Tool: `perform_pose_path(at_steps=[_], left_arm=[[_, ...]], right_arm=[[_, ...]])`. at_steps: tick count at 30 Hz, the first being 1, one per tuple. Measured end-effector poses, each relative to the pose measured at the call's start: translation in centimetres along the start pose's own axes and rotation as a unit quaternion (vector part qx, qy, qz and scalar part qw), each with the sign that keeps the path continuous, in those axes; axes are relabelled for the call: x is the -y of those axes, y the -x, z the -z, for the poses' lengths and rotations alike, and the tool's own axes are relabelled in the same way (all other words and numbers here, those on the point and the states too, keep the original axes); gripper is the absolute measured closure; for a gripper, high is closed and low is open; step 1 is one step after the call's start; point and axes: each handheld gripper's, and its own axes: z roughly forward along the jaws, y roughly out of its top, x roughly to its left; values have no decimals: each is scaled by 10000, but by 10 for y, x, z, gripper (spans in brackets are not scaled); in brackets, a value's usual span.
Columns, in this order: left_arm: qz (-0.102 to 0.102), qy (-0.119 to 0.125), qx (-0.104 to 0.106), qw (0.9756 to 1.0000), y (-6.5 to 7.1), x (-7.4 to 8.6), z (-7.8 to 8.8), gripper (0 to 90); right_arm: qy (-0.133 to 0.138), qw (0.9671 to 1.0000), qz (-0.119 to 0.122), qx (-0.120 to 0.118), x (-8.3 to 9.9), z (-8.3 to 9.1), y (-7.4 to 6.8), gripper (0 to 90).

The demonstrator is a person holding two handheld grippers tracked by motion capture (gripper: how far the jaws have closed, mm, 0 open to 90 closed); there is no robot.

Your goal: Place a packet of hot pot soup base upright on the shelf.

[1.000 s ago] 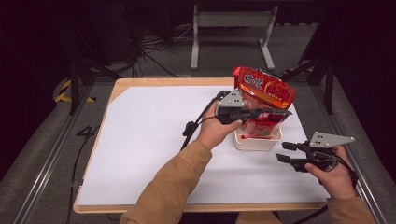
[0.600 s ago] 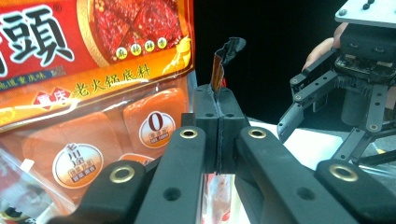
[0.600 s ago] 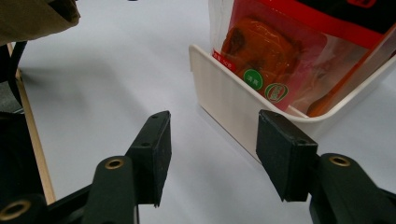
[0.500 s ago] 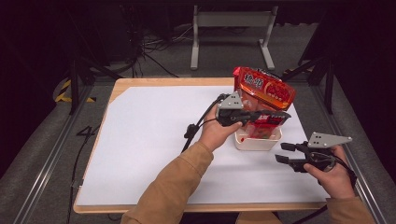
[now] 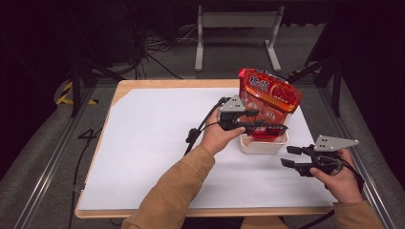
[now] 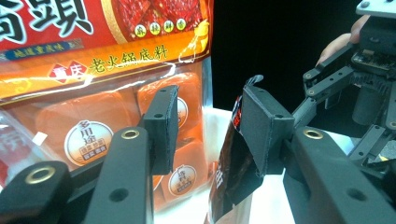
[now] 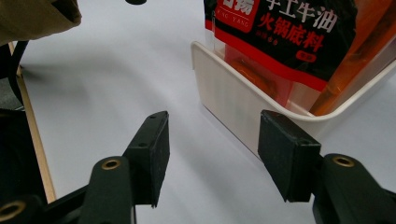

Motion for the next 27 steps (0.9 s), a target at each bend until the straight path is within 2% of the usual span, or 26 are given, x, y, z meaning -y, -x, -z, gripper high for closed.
perform_pose_path(at_steps=[4,10,12,17,19,20,22,27], left_arm=[[20,55,38,10000,0,-2,4,516],[54,67,-10,10000,3,-4,11,428],[58,100,-67,9999,4,-6,18,409],[56,-14,-238,9997,7,-7,30,292],[79,-59,-277,9996,8,-7,38,280],[67,-134,-379,9992,9,-6,47,266],[71,-132,-419,9990,9,-5,51,253],[175,-219,-662,9974,10,-2,77,234]], right_arm=[[-11,10000,8,10,0,-1,0,438],[-2,10000,18,40,0,-1,0,421],[2,10000,18,50,0,-1,0,416],[13,10000,1,90,0,-2,1,408],[20,9999,-3,100,0,-2,1,406],[33,9999,-10,130,0,-2,1,395],[46,9999,-10,142,0,-2,1,390],[70,9998,-2,209,-1,-3,1,367]])
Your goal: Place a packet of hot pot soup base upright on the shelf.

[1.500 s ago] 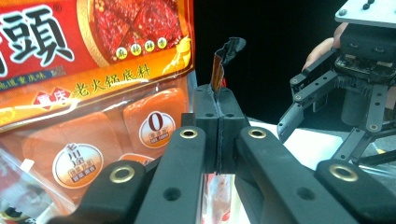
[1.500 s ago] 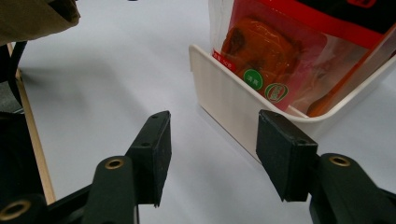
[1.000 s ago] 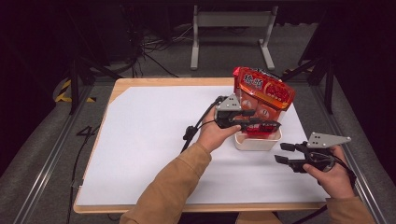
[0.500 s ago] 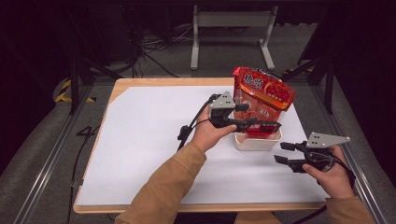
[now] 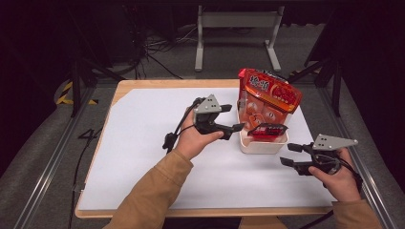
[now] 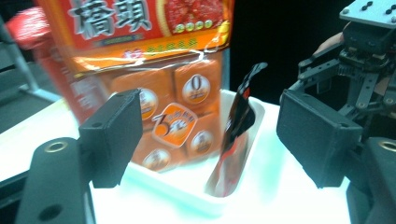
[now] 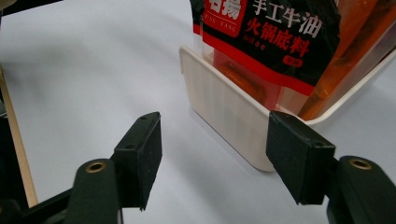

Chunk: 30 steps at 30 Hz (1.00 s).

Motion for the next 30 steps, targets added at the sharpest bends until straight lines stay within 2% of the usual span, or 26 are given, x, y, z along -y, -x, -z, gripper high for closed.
perform_pose_path(at_steps=[2,7,12,21,23,30], left_arm=[[109,42,-1,9999,-1,4,10,221],[162,-60,-183,9997,-2,11,29,208],[80,-231,-354,9991,0,16,50,196],[93,-583,-656,9961,4,32,82,171],[113,-615,-679,9957,4,34,86,169],[286,-730,-897,9929,2,55,112,162]], right_arm=[[46,10000,-27,33,0,0,0,347],[121,9998,-85,124,0,0,0,309],[161,9997,-89,155,1,0,0,295],[173,9996,-94,188,2,-3,0,287],[163,9996,-92,202,2,-3,1,287],[158,9996,-76,205,3,-6,1,285]])
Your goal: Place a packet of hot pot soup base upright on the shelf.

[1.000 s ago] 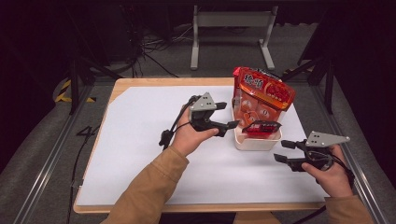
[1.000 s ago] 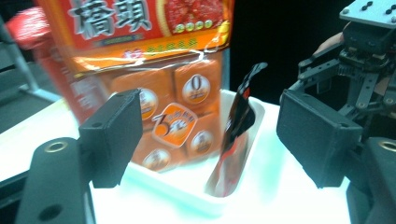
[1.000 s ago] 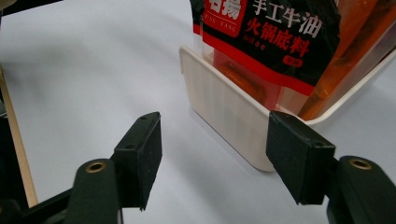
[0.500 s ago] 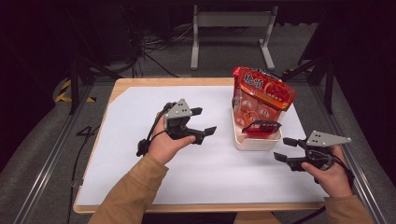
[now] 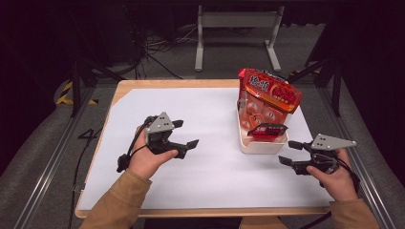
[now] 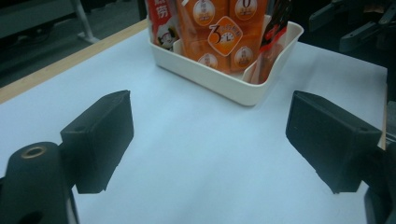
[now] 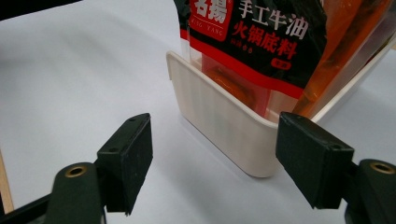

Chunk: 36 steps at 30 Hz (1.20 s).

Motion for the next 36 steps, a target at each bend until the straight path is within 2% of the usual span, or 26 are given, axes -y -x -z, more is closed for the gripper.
perform_pose_path(at_steps=[6,8,13,17,28,32,33,36], left_arm=[[158,-109,-183,9996,-6,22,11,160],[130,-147,-234,9995,-7,29,12,159],[257,-183,-256,9992,-9,47,16,155],[288,-255,-357,9986,-10,60,15,155],[499,-271,-398,9976,-13,87,12,151],[453,-372,-512,9970,-12,95,11,151],[386,-410,-567,9968,-11,98,11,151],[353,-483,-469,9971,-10,105,12,150]], right_arm=[[10,10000,-2,29,2,-2,2,282],[12,10000,7,32,3,-3,2,280],[45,10000,-2,50,6,-4,3,271],[71,10000,8,35,8,-8,3,266],[86,9999,-34,110,13,-9,4,260],[31,9999,-70,154,19,-10,5,260],[18,9998,-75,177,20,-11,6,260],[18,9997,-126,211,24,-11,7,259]])
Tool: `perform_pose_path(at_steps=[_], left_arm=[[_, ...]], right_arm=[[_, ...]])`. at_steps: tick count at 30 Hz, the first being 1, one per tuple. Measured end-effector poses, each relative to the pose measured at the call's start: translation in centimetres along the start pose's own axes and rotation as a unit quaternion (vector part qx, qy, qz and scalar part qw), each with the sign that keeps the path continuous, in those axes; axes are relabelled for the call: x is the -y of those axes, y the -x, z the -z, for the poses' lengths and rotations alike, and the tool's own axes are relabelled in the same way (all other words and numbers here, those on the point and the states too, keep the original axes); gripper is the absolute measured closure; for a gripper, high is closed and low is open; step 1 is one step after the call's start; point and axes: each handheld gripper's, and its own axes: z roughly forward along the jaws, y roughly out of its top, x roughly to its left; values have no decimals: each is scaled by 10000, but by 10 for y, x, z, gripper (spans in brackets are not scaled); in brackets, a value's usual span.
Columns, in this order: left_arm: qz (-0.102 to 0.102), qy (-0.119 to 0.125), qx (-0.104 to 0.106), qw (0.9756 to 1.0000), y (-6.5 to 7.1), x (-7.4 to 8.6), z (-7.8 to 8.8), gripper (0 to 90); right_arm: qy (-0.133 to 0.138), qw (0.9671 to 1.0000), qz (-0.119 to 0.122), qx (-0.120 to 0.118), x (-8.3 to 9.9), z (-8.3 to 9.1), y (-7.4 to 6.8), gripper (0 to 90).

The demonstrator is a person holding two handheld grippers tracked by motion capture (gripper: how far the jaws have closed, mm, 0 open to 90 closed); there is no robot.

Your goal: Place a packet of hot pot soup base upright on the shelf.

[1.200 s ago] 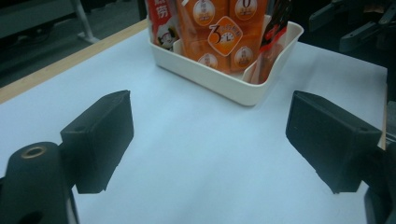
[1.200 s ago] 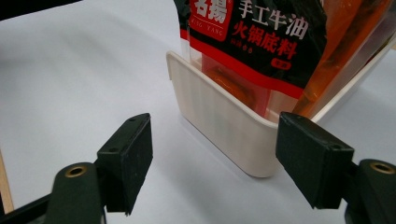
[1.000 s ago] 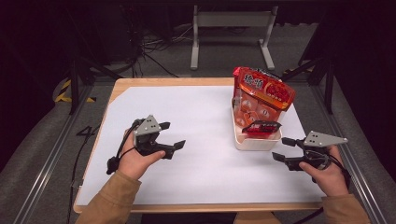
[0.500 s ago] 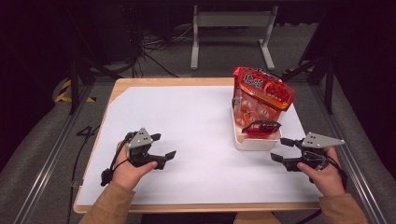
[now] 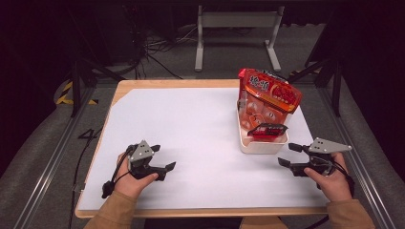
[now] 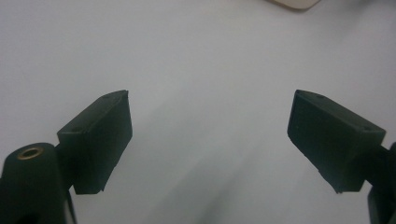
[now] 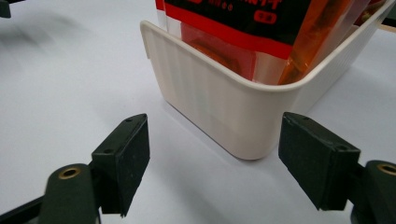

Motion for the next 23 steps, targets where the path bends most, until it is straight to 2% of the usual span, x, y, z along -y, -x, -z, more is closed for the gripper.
perform_pose_path(at_steps=[4,10,11,23], left_arm=[[131,-52,45,9999,-2,7,-2,147],[123,-46,56,9999,-3,7,-2,146],[212,-29,51,9998,-3,7,-1,145],[219,17,28,9998,-3,6,1,139]], right_arm=[[-10,10000,-34,28,3,-2,1,259],[-90,10000,-33,23,5,-5,0,258],[-87,9999,-41,29,5,-5,0,257],[-70,10000,-42,38,6,-4,0,254]])
